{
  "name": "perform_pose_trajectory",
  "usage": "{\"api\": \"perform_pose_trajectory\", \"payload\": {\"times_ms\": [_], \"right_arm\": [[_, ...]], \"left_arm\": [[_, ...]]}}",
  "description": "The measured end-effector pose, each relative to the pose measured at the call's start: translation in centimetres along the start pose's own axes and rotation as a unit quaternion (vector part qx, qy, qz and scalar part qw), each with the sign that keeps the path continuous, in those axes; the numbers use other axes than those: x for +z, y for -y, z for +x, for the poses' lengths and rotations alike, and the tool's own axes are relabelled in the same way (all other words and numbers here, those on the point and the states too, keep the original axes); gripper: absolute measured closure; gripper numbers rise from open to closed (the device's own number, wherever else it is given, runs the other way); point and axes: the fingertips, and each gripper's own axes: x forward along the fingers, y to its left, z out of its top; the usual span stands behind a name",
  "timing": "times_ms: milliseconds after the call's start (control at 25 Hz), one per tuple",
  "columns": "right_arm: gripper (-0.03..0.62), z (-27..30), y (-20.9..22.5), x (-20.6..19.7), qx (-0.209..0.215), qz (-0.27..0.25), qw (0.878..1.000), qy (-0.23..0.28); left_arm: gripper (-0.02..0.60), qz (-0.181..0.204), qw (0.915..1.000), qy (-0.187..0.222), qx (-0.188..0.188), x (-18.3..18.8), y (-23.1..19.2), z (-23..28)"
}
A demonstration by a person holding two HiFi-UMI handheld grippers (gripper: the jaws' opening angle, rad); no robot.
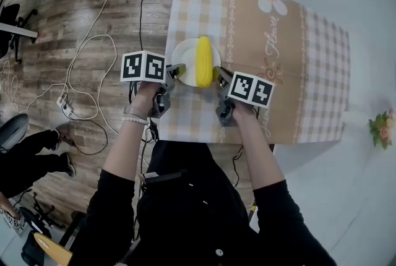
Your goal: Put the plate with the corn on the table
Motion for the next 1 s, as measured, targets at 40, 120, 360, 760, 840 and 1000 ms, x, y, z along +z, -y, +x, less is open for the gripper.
{"api": "perform_pose_trajectory", "payload": {"times_ms": [40, 120, 360, 760, 840, 1000], "right_arm": [[0.502, 0.0, 0.0, 0.0, -0.001, -0.004, 1.0, -0.001], [0.502, 0.1, 0.0, 0.0, -0.003, -0.014, 1.0, -0.002], [0.502, 0.2, 0.0, -0.1, -0.007, -0.028, 1.0, -0.005], [0.503, 0.2, 0.1, -0.1, -0.011, -0.034, 0.999, -0.004], [0.504, 0.2, 0.1, -0.1, -0.011, -0.034, 0.999, -0.004], [0.505, 0.3, 0.1, -0.1, -0.012, -0.034, 0.999, -0.005]], "left_arm": [[0.5, 0.003, 1.0, -0.002, 0.001, 0.0, -0.1, 0.0], [0.497, 0.008, 0.9999, -0.008, 0.004, -0.1, -0.2, -0.1], [0.482, 0.034, 0.9991, -0.02, 0.014, -0.4, -0.3, -0.3], [0.463, 0.069, 0.9968, -0.033, 0.023, -1.0, -0.4, -0.8], [0.463, 0.074, 0.9966, -0.031, 0.021, -1.1, -0.5, -0.9], [0.462, 0.085, 0.9956, -0.03, 0.026, -1.4, -0.6, -1.1]]}}
